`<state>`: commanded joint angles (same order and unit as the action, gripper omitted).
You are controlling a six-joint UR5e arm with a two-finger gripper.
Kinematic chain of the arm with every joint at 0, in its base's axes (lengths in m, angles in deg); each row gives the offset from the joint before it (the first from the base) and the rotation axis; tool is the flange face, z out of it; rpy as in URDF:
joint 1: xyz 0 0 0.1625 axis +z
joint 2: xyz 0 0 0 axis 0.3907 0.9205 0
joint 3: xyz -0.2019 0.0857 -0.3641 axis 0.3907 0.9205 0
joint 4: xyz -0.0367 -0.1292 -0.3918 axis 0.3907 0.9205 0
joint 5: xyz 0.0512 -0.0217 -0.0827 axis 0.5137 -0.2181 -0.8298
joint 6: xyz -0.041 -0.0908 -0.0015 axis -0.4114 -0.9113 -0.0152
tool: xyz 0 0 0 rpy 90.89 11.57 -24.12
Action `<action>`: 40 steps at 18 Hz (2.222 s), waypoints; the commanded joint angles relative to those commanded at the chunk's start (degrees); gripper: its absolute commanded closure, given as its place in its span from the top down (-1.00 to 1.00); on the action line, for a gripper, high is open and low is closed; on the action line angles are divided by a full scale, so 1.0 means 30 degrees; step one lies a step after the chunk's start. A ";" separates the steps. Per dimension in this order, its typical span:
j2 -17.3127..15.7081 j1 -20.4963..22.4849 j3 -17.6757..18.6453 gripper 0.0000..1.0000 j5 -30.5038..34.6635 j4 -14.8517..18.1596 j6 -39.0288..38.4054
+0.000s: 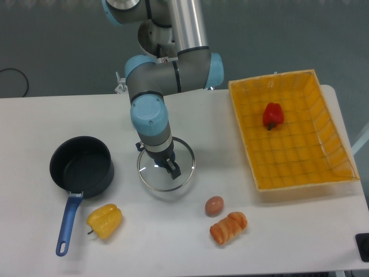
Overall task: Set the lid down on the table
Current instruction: 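Lower the glass lid flat onto the table beside the saucepan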
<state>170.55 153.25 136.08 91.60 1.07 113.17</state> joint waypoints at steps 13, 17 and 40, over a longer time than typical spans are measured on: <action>0.1115 -0.0059 -0.0352 0.05 0.0059 -0.0674 -0.0029; 0.1202 -0.0059 -0.0352 0.05 0.0088 -0.0703 -0.0029; 0.2110 -0.0146 -0.0674 0.05 -0.0146 -0.1846 -0.0117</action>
<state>176.88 152.81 134.05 91.16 -4.46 112.82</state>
